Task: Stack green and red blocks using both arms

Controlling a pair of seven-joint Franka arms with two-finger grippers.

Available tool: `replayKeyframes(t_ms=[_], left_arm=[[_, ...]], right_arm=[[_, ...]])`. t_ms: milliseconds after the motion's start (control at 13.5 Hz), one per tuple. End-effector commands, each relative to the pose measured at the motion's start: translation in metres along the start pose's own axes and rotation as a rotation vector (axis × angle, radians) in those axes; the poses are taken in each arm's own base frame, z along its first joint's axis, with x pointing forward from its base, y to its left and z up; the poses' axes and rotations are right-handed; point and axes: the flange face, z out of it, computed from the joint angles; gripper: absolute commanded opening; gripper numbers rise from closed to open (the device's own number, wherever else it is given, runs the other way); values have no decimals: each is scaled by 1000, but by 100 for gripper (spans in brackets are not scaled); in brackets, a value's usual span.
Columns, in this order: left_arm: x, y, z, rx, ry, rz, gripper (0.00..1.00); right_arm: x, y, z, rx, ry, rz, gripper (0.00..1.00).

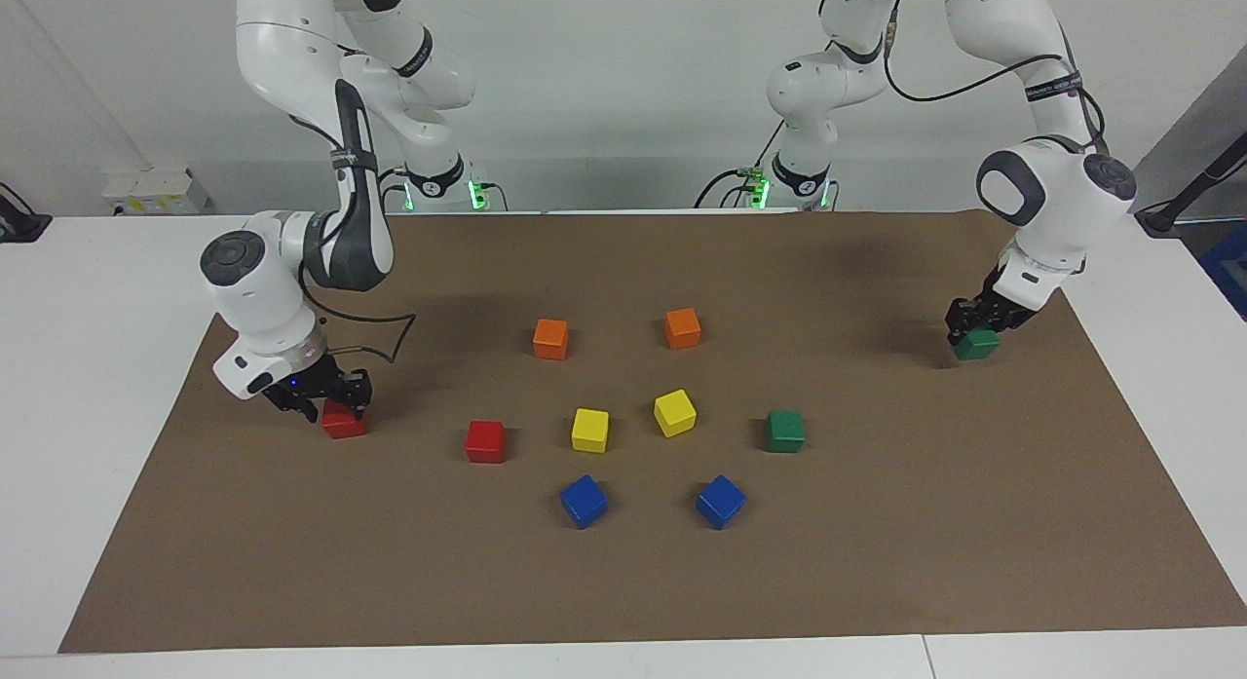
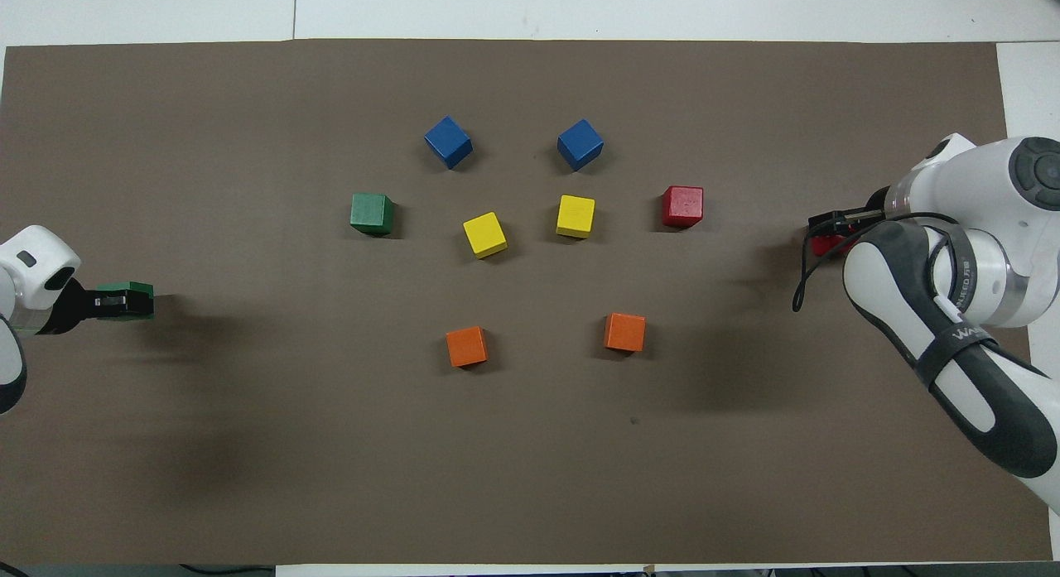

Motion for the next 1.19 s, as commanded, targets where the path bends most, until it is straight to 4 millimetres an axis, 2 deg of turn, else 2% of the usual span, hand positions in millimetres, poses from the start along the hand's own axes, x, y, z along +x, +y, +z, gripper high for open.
replayKeyframes(t_ms=[0, 148, 223, 371, 445, 520, 594, 742, 817, 965, 1114], left_arm=[[1, -4, 17, -2, 12, -9, 0], [2, -4, 23, -1, 12, -8, 0], [2, -4, 24, -1, 12, -8, 0], [3, -5, 29, -1, 12, -6, 0], [3, -5, 31, 0, 12, 11, 0], [3, -5, 32, -1, 10, 35, 5], [2, -6, 32, 0, 10, 64, 99], [5, -13, 26, 0, 12, 79, 100], [6, -13, 24, -2, 8, 80, 100], [17, -10, 5, -13, -8, 90, 100], [37, -5, -29, -25, -29, 109, 100]], right_arm=[[5, 0, -44, 6, -10, -12, 100], [29, -10, -112, 8, -62, -17, 100], [39, -27, -142, 0, -80, -13, 100], [60, -65, -177, -22, -120, 40, 100], [62, -74, -181, -11, -129, 79, 100], [63, -101, -181, 7, -127, 83, 100], [66, -129, -179, 13, -106, 93, 100], [73, -176, -163, 19, -74, 102, 100], [76, -186, -152, 24, -63, 96, 100], [83, -198, -129, 29, -45, 86, 100], [87, -203, -109, 38, -32, 108, 100]])
